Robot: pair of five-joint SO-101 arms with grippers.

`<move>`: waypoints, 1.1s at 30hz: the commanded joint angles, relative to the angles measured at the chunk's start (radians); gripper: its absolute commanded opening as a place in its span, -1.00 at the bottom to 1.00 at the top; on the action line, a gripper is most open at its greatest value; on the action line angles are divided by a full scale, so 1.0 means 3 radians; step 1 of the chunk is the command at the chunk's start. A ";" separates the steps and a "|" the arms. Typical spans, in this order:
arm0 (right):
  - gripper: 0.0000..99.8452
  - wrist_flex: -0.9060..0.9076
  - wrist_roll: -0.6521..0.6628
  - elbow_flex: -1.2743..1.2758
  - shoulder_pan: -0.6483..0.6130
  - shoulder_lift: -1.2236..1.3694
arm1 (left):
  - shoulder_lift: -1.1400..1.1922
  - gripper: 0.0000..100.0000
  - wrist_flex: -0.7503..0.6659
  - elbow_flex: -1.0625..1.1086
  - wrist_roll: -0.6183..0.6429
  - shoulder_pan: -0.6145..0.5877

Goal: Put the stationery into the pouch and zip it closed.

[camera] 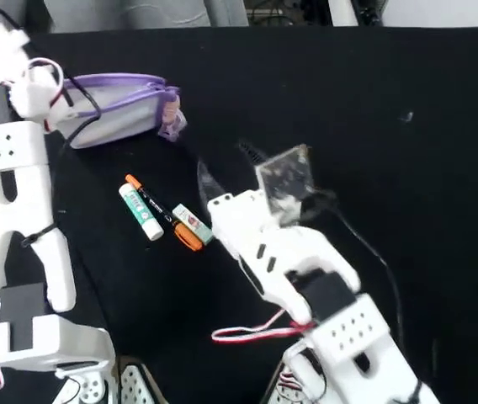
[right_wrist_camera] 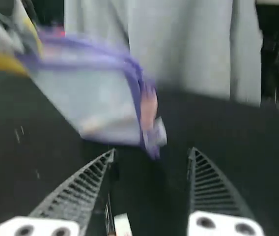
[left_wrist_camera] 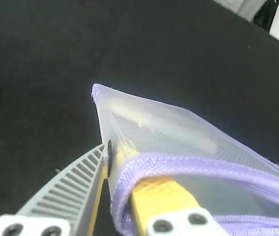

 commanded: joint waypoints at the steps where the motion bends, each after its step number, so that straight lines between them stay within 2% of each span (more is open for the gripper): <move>1: -0.60 0.0036 0.0041 -0.0110 -0.0107 0.0381 | -0.0041 -0.94 -0.0169 -0.0008 -0.0036 -0.0095; 8: -0.60 -0.0082 0.0046 -0.0320 -0.0726 0.1450 | -0.0041 -0.94 -0.0194 -0.0018 -0.0036 -0.0263; 11: -0.60 -0.0077 0.0046 -0.0545 -0.0844 0.1977 | -0.0036 -0.94 -0.0194 -0.0028 -0.0036 -0.0289; 17: -0.60 0.0026 0.0046 -0.1123 -0.0655 0.2943 | -0.0036 -0.94 -0.0194 -0.0033 -0.0036 -0.0289; 23: -0.60 0.0496 0.0046 -0.1813 -0.0338 0.3629 | -0.0036 -0.94 -0.0194 -0.0033 -0.0036 -0.0289; 33: -0.60 0.1002 0.0046 -0.2580 -0.0297 0.4442 | -0.0036 -0.94 -0.0194 -0.0023 -0.0031 -0.0289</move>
